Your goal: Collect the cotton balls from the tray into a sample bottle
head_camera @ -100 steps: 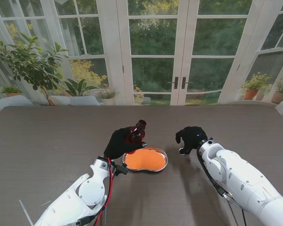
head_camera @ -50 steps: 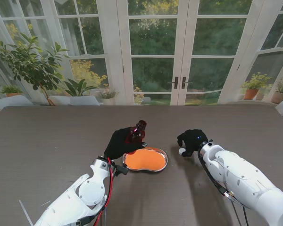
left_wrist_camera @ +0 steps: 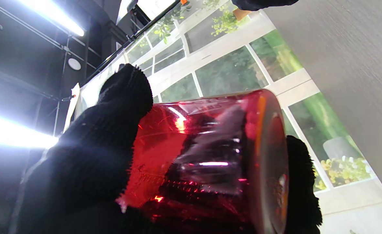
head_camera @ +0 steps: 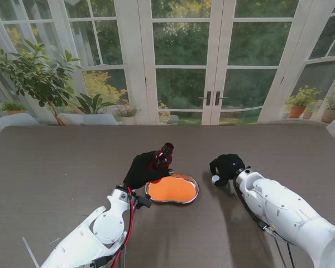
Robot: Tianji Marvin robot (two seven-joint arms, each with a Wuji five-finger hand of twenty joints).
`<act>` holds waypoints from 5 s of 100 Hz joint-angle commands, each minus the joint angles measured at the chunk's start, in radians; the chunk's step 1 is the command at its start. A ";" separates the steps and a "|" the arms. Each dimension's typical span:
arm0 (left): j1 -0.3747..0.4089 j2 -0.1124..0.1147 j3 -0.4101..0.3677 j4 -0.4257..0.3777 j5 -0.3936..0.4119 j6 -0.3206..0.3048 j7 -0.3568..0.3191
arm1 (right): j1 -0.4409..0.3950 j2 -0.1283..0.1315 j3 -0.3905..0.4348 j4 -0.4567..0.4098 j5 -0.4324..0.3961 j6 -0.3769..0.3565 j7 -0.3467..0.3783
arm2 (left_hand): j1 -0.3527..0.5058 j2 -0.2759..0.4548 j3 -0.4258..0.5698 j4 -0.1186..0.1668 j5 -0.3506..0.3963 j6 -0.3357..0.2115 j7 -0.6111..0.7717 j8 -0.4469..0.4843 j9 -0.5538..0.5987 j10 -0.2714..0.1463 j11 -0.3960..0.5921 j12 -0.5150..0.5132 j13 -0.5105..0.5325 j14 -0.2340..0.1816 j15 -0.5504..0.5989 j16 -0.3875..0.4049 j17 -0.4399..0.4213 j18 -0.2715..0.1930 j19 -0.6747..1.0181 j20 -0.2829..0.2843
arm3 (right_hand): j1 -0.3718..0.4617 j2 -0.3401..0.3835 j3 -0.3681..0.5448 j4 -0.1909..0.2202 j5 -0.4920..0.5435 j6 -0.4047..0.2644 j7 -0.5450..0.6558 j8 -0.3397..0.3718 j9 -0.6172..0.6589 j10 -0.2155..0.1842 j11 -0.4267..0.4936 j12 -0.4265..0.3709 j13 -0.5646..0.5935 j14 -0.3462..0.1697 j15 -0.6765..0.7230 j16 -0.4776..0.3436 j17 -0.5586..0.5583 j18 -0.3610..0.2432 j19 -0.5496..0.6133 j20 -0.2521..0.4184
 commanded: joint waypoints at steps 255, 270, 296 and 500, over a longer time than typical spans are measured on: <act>0.003 -0.002 -0.003 -0.003 -0.022 -0.001 -0.030 | 0.011 -0.025 -0.040 0.070 0.056 -0.114 0.026 | 0.163 0.222 0.295 -0.027 0.170 -0.307 0.130 -0.003 0.090 -0.137 0.029 -0.013 0.006 -0.028 0.009 0.005 -0.013 -0.037 0.040 0.017 | 0.204 0.141 0.042 -0.212 0.149 -0.077 0.410 -0.240 0.136 -0.025 0.005 0.026 0.037 -0.011 0.091 0.034 0.038 0.018 0.077 -0.012; 0.002 -0.002 -0.001 -0.002 -0.023 -0.002 -0.031 | 0.026 -0.036 -0.081 0.105 0.064 -0.124 -0.006 | 0.163 0.222 0.295 -0.027 0.170 -0.305 0.130 -0.003 0.090 -0.136 0.030 -0.014 0.007 -0.027 0.009 0.006 -0.012 -0.038 0.040 0.017 | 0.199 0.142 0.044 -0.213 0.147 -0.074 0.411 -0.235 0.135 -0.023 0.007 0.026 0.036 -0.006 0.091 0.034 0.039 0.017 0.077 -0.013; 0.004 -0.002 -0.002 -0.003 -0.022 -0.001 -0.030 | 0.035 -0.048 -0.116 0.139 0.082 -0.134 -0.017 | 0.164 0.221 0.295 -0.027 0.169 -0.301 0.130 -0.003 0.089 -0.133 0.029 -0.015 0.005 -0.025 0.008 0.005 -0.013 -0.035 0.040 0.017 | 0.191 0.152 0.049 -0.214 0.139 -0.059 0.417 -0.217 0.132 -0.021 0.012 0.028 0.036 0.000 0.089 0.033 0.037 0.020 0.078 -0.013; 0.004 0.006 -0.003 -0.008 -0.035 0.027 -0.057 | -0.350 0.035 0.624 -0.713 0.080 0.032 0.412 | 0.167 0.224 0.294 -0.027 0.169 -0.296 0.131 -0.002 0.087 -0.127 0.029 -0.016 0.002 -0.022 0.009 0.007 -0.015 -0.037 0.039 0.019 | 0.203 0.347 0.014 -0.156 0.020 -0.029 0.490 -0.083 0.081 -0.013 0.059 0.049 0.036 -0.006 0.081 0.027 0.023 -0.007 0.084 -0.010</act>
